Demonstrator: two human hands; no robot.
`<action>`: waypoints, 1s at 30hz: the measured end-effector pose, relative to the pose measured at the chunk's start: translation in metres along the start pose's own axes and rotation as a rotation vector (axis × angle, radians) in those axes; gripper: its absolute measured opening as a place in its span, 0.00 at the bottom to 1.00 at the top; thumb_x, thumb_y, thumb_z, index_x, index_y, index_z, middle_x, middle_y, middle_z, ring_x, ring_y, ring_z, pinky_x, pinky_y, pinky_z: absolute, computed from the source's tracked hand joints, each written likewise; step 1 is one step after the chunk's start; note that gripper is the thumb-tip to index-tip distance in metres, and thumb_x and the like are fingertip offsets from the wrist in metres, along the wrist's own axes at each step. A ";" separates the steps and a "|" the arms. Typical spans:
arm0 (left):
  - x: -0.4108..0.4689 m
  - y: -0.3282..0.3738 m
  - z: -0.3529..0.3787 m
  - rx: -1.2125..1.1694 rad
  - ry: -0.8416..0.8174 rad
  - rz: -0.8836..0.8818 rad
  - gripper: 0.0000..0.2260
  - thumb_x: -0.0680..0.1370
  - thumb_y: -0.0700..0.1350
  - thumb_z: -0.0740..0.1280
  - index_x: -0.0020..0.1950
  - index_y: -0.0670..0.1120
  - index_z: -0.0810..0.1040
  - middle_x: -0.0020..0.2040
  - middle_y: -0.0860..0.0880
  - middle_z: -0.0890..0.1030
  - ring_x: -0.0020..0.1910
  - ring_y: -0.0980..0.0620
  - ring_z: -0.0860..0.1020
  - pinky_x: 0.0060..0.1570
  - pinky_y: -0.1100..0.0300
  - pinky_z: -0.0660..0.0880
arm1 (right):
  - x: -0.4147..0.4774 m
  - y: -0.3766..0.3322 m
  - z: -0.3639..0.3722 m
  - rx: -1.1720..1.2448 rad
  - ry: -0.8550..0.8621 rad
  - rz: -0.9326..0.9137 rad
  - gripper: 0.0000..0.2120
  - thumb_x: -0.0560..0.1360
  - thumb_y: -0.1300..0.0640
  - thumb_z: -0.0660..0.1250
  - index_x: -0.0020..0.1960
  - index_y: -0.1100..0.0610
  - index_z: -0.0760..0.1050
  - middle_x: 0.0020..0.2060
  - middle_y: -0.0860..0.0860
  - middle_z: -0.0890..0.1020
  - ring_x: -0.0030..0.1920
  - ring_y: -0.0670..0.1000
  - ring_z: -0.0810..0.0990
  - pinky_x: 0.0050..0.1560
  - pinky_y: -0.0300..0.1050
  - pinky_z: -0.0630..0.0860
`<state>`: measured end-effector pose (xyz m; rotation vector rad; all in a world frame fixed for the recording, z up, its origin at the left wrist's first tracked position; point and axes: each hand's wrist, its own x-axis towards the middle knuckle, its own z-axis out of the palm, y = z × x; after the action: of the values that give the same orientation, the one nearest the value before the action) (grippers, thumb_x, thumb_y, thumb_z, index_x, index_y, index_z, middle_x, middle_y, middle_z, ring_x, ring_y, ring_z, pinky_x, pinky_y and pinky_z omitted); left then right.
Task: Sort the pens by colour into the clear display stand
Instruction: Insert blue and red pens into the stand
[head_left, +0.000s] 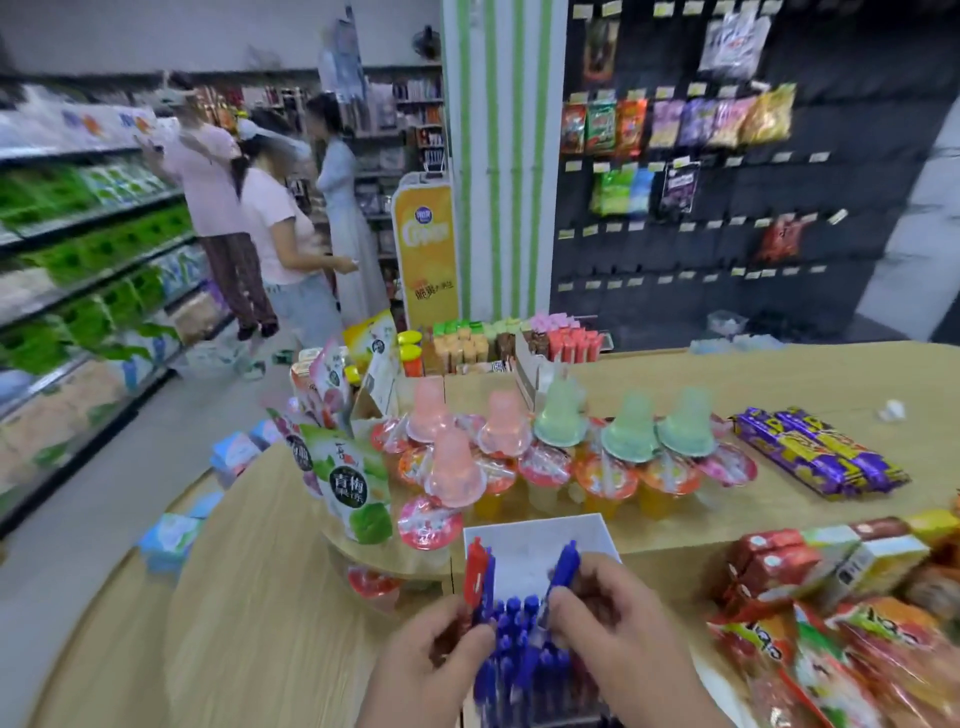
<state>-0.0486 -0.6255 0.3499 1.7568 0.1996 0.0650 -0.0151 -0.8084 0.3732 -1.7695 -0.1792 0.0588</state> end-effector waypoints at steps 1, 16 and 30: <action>0.007 0.005 -0.001 -0.045 0.032 0.013 0.08 0.69 0.47 0.74 0.44 0.59 0.85 0.39 0.49 0.85 0.40 0.55 0.82 0.52 0.55 0.80 | 0.014 -0.005 -0.006 -0.029 0.005 -0.038 0.09 0.73 0.60 0.71 0.42 0.45 0.80 0.33 0.49 0.82 0.35 0.47 0.80 0.44 0.50 0.79; 0.059 -0.005 0.010 -0.067 0.145 0.067 0.06 0.76 0.39 0.71 0.45 0.50 0.84 0.38 0.43 0.81 0.36 0.54 0.75 0.41 0.59 0.74 | 0.140 0.006 0.014 -0.288 -0.147 -0.259 0.05 0.77 0.56 0.68 0.48 0.46 0.78 0.39 0.42 0.81 0.41 0.44 0.80 0.44 0.44 0.78; 0.076 -0.001 0.020 -0.064 0.172 0.037 0.07 0.77 0.43 0.70 0.45 0.55 0.85 0.43 0.42 0.83 0.46 0.41 0.80 0.51 0.43 0.77 | 0.163 0.025 0.012 -0.276 -0.226 -0.312 0.02 0.77 0.56 0.68 0.50 0.51 0.78 0.40 0.44 0.81 0.42 0.45 0.80 0.45 0.41 0.78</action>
<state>0.0286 -0.6320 0.3396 1.6919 0.2875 0.2475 0.1458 -0.7766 0.3560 -1.9869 -0.6516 0.0084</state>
